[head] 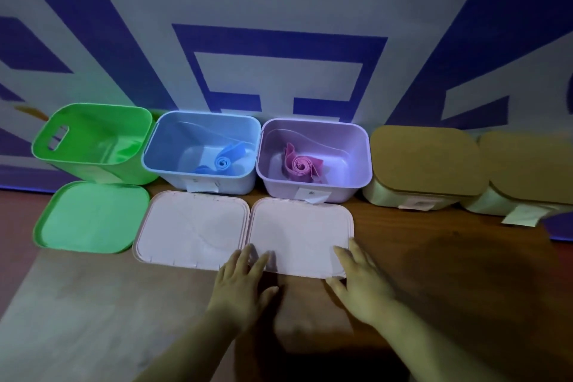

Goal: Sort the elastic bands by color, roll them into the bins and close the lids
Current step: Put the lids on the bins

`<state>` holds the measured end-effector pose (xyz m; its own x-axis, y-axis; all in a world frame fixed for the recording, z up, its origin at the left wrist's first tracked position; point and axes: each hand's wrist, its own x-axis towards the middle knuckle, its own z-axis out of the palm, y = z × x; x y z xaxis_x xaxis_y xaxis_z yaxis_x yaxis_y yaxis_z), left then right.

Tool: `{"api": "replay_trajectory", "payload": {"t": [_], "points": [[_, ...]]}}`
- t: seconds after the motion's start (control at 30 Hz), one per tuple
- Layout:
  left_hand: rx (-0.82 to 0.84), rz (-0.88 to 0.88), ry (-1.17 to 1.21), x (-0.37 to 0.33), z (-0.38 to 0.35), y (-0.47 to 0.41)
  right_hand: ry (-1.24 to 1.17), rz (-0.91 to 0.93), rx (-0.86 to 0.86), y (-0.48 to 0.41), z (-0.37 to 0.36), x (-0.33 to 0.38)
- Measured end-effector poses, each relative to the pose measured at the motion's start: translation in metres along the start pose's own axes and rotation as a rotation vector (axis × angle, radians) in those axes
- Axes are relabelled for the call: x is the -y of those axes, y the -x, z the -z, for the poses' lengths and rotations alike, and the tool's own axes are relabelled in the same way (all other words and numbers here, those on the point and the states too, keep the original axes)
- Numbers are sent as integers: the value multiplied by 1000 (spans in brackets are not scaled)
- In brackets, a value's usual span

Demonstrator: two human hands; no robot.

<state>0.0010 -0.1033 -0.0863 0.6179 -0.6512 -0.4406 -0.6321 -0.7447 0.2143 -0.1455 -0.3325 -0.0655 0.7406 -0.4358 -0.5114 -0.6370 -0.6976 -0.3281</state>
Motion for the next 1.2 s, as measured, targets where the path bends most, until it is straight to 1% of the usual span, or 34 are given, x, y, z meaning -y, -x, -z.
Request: {"api": "replay_trajectory", "payload": {"t": [0.1,0.23,0.33,0.53,0.63,0.7,0.77,0.87,0.97,1.1,1.2], "points": [[-19,-44,-2,7,-7,-5,-1,-4,4,-3,-13,7],[-39,-81,-34,14,-16,-4,24,12,-104,-2,-21,11],[-41,-77,-46,17,-17,-3,58,74,-213,0,-26,3],[-67,-80,-4,18,-17,3,150,182,-369,6,-27,-7],[-41,-74,31,15,-12,7,257,279,-485,10,-22,-9],[-57,-77,68,15,-10,11,318,316,-510,10,-17,-9],[-107,-65,125,13,-5,13,322,349,-514,10,-10,-8],[-187,-37,206,9,11,14,189,414,-544,13,5,-1],[-299,-23,279,6,30,13,32,455,-618,18,24,10],[-427,-50,359,0,49,11,-172,432,-672,24,40,20],[-451,-36,423,-8,62,12,-313,367,-672,33,51,29]]}}
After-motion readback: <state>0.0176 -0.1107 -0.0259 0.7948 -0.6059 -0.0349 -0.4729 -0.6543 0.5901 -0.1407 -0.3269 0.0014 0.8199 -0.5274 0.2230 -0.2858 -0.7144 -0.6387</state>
